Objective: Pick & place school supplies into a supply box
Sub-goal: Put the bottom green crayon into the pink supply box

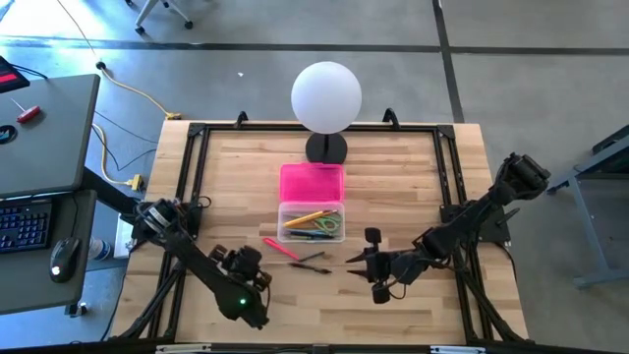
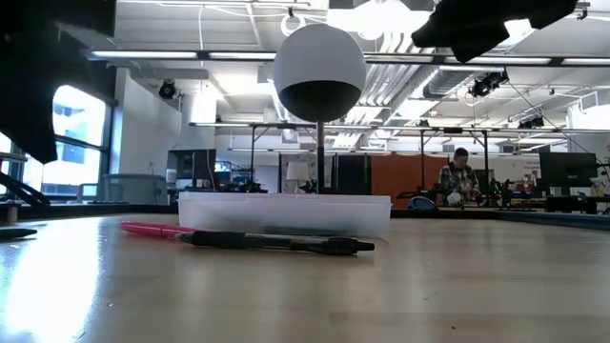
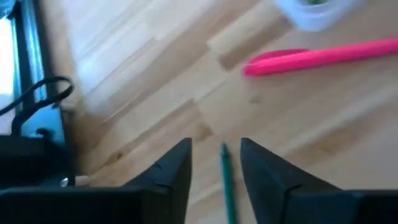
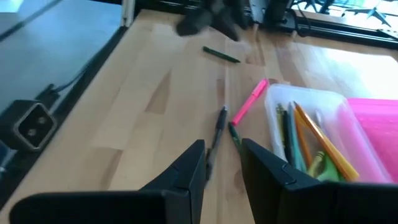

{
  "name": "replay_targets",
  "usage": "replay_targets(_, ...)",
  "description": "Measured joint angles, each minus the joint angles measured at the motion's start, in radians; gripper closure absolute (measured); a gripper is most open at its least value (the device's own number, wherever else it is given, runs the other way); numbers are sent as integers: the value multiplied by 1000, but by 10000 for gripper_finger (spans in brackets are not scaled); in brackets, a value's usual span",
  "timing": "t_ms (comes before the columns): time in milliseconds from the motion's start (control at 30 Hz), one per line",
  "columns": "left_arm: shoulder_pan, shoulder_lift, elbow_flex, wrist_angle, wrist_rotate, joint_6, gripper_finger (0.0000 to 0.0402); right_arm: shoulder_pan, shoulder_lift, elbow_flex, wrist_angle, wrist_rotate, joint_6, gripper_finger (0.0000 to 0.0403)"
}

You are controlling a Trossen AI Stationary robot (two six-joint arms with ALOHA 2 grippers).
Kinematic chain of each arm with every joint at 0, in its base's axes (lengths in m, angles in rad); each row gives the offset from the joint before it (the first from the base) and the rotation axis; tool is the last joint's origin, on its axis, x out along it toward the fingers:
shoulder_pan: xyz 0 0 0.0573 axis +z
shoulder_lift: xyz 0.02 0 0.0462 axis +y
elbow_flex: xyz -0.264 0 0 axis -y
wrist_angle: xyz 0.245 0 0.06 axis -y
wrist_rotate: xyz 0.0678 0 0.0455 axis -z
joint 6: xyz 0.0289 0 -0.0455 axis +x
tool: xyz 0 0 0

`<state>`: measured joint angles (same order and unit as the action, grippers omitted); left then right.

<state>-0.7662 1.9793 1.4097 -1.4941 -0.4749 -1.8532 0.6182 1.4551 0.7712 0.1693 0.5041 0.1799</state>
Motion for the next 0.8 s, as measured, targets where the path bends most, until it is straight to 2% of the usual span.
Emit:
replay_targets(167,-50,-71,-121,85,22,-34,204,0,0,0,12,-25,-4,320)
replay_targets(333,-147,-215,-294,280,-160,-156,202,-6,0,0,16,-13,-29,320)
replay_targets(433,-195,-259,-393,379,-232,-219,207,-10,0,0,16,1,-26,320)
replay_targets(500,-208,-259,-438,439,-229,-215,208,-10,0,0,16,3,-28,320)
replay_targets(633,-202,-236,-510,533,-148,-173,204,-10,0,0,16,2,-28,320)
replay_targets(800,-197,-205,-596,695,-178,-175,197,-10,0,0,16,2,-30,320)
